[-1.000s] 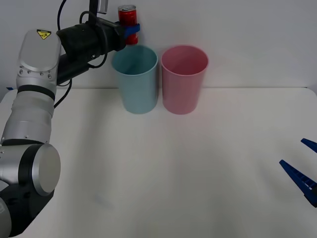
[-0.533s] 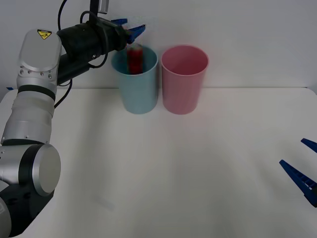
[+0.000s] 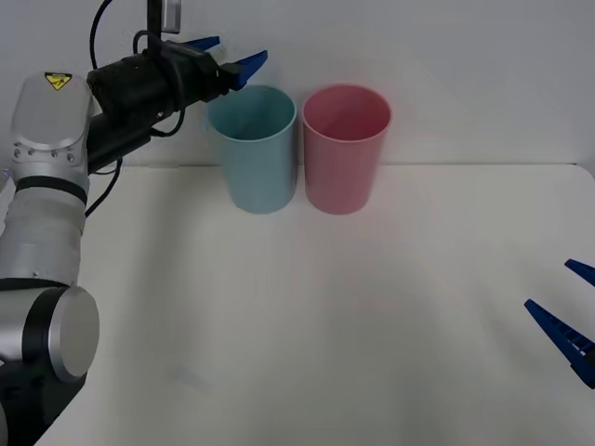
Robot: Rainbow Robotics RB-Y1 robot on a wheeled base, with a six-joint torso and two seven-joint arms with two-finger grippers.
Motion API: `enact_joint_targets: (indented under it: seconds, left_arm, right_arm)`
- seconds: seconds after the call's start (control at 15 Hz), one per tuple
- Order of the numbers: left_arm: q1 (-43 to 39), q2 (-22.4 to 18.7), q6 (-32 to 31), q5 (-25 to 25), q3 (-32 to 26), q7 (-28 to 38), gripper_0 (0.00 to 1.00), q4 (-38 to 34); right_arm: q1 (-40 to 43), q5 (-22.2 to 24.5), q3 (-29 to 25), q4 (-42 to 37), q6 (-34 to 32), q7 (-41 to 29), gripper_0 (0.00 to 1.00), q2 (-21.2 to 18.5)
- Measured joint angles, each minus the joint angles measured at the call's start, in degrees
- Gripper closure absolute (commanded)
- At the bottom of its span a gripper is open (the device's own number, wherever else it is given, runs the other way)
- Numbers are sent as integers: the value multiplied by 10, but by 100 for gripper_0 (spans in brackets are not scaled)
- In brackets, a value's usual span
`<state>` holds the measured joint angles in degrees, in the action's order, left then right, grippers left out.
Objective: Grasp the object on the table and drop it into the matching bin: aluminum can to the light blue bin, PET bottle to the pink bin.
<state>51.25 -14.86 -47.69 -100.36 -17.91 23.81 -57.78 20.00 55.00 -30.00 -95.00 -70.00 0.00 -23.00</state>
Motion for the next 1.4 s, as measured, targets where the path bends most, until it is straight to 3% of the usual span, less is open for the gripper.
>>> enact_joint_targets:
  seconds: [0.4,0.93,1.2,1.4]
  left_arm:
    - [-113,-32,-14,94,5,-10,0,-117]
    - [-293,-55,-99,173,-62,-44,0,-268]
    - [-365,-94,-124,244,-74,-110,0,-284]
    - [-405,-109,-167,262,-104,-159,0,-284]
  right_arm:
    - [0,0,0,0,0,0,0,0]
    - [0,0,0,0,0,0,0,0]
    - [0,0,0,0,0,0,0,0]
    - [0,0,0,0,0,0,0,0]
